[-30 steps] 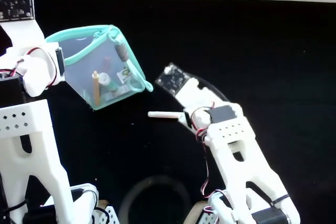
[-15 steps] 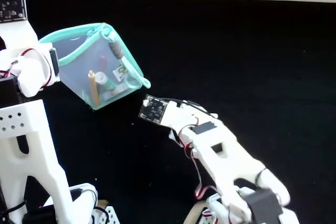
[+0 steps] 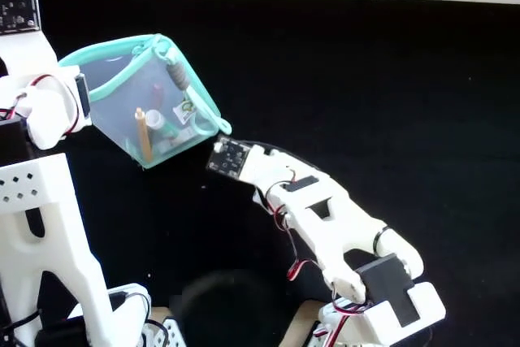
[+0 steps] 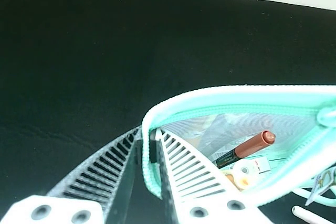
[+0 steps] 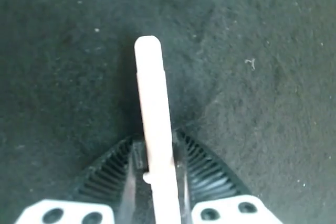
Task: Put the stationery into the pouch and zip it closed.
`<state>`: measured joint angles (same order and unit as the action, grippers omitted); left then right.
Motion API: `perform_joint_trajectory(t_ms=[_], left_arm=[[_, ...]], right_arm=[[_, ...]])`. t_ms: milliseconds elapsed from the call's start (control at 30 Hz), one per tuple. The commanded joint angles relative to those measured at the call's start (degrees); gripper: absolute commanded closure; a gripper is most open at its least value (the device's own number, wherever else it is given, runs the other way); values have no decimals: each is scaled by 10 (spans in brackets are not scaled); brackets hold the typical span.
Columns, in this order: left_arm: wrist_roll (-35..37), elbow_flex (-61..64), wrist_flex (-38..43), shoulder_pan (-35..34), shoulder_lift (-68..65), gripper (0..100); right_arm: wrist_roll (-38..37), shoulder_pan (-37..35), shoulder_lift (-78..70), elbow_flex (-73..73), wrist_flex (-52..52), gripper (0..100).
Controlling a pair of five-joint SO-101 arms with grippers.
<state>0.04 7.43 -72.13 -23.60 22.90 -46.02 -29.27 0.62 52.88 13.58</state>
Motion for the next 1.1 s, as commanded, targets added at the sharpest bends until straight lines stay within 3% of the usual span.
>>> perform_joint_trajectory(t_ms=[0,400,567,767,900,1067], left_arm=[[0,4,11,-20,-13,994],[0,5,11,-12,-13,994],[-3,5,11,47,-13,994],[-4,5,11,146,-15,994],[-4,7,11,169,-15,994],[-4,31,15,174,-15,994]], right_arm=[[31,25,41,-21,-14,992],[69,88,337,56,177,992],[185,104,400,-7,218,992],[389,114,428,-183,274,992],[503,109,426,-284,269,992],[575,46,396,-410,208,992]])
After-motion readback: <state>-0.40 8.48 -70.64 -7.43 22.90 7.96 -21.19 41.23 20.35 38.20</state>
